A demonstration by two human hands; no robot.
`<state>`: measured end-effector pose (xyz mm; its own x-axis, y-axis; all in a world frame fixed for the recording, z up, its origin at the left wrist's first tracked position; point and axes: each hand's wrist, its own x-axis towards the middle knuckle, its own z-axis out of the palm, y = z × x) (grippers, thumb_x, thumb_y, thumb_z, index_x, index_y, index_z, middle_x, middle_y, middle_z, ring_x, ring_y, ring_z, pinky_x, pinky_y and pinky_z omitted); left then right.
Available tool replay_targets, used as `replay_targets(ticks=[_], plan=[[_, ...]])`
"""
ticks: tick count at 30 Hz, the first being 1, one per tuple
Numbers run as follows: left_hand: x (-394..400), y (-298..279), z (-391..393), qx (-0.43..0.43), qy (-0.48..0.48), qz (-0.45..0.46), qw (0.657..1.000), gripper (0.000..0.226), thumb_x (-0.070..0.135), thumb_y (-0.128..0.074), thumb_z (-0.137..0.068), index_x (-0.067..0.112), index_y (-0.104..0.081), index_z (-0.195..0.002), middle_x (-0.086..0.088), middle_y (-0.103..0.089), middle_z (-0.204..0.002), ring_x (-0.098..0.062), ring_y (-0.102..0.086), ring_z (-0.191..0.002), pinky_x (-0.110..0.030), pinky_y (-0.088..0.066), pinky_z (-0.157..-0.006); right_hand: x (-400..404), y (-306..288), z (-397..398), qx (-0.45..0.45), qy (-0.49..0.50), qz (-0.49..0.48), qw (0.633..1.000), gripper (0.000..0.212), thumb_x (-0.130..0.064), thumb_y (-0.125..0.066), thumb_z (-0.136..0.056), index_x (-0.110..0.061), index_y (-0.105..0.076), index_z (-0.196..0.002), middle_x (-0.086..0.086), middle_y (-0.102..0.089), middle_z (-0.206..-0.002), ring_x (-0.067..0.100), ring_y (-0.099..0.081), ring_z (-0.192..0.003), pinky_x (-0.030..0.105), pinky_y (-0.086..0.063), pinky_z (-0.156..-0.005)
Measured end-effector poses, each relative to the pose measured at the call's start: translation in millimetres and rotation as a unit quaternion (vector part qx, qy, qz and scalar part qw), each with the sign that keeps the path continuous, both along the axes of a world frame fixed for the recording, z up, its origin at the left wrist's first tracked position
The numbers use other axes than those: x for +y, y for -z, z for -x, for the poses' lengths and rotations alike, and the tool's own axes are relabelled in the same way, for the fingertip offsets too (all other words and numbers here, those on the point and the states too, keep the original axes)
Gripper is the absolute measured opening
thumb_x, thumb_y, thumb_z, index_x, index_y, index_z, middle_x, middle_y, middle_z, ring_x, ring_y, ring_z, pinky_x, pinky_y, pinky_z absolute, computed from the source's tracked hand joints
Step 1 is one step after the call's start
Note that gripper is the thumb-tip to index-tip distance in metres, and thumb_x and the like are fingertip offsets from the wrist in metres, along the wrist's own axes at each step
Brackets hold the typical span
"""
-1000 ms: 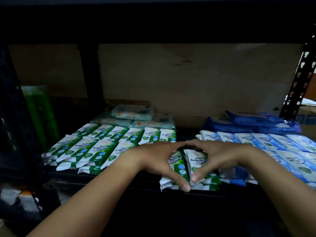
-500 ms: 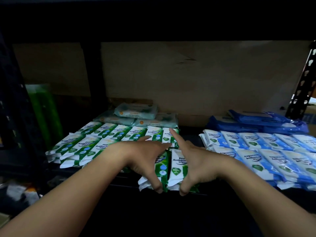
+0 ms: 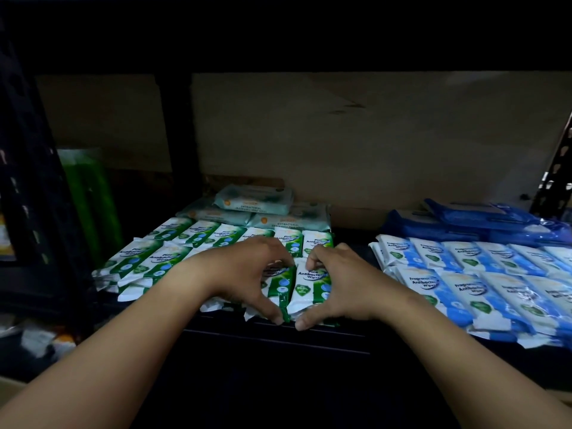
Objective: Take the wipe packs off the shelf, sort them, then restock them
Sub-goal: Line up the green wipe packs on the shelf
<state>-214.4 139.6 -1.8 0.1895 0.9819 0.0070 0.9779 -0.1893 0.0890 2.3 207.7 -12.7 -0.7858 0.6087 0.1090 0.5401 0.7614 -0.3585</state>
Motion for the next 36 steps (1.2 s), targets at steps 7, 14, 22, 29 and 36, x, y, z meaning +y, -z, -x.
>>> replay_targets(ticks=[7, 14, 22, 29, 36], plan=[[-8.8, 6.0, 1.3, -0.064, 0.018, -0.034, 0.997, 0.1, 0.068, -0.087, -0.055, 0.036, -0.052, -0.144, 0.025, -0.048, -0.147, 0.007, -0.044, -0.132, -0.025, -0.039, -0.113, -2.3, 18.4, 6.9, 0.032, 0.042, -0.01, 0.999, 0.095, -0.071, -0.087, -0.05, -0.031, -0.048, -0.127, -0.011, -0.041, -0.133, 0.012, -0.028, -0.126, 0.028, -0.038, -0.103], [-11.6, 16.9, 2.0, 0.068, -0.071, 0.062, 0.993, 0.157, 0.094, -0.069, -0.044, 0.038, 0.03, -0.152, 0.01, 0.04, -0.156, -0.015, 0.042, -0.142, -0.044, 0.02, -0.12, -12.7, 34.8, 1.4, 0.219, 0.108, 0.224, 0.944, 0.122, -0.085, -0.074, -0.048, -0.055, -0.016, -0.151, -0.02, 0.015, -0.164, 0.01, 0.01, -0.153, 0.044, -0.014, -0.124], [8.5, 9.8, 6.0, 0.05, -0.048, 0.15, 0.986, 0.144, 0.079, -0.079, -0.057, 0.049, 0.027, -0.15, 0.024, 0.034, -0.157, -0.006, 0.033, -0.145, -0.044, 0.015, -0.123, 0.2, 47.5, 38.4, 0.354, 0.172, 0.298, 0.87, 0.073, -0.037, -0.059, -0.1, -0.035, -0.018, -0.16, -0.007, -0.006, -0.168, 0.02, -0.015, -0.154, 0.042, -0.024, -0.122], [10.0, 7.0, 9.3, 0.008, -0.021, 0.158, 0.987, 0.138, 0.07, -0.083, -0.062, 0.055, 0.023, -0.149, 0.03, 0.033, -0.155, 0.003, 0.034, -0.137, -0.035, 0.017, -0.118, 3.2, 44.9, 43.2, 0.322, 0.148, 0.334, 0.873, 0.079, -0.036, -0.057, -0.101, -0.033, -0.006, -0.161, -0.005, 0.012, -0.168, 0.021, -0.007, -0.155, 0.039, -0.02, -0.12], [-17.4, 19.6, 22.3, -0.142, 0.0, -0.016, 0.99, 0.126, 0.085, -0.074, -0.054, 0.065, 0.009, -0.148, 0.033, 0.014, -0.161, 0.0, 0.021, -0.15, -0.049, 0.003, -0.125, 0.6, 45.9, 33.5, 0.464, 0.13, 0.381, 0.789, 0.084, -0.062, -0.07, -0.082, -0.044, -0.03, -0.154, -0.011, -0.024, -0.163, 0.017, -0.03, -0.147, 0.044, -0.033, -0.116]])
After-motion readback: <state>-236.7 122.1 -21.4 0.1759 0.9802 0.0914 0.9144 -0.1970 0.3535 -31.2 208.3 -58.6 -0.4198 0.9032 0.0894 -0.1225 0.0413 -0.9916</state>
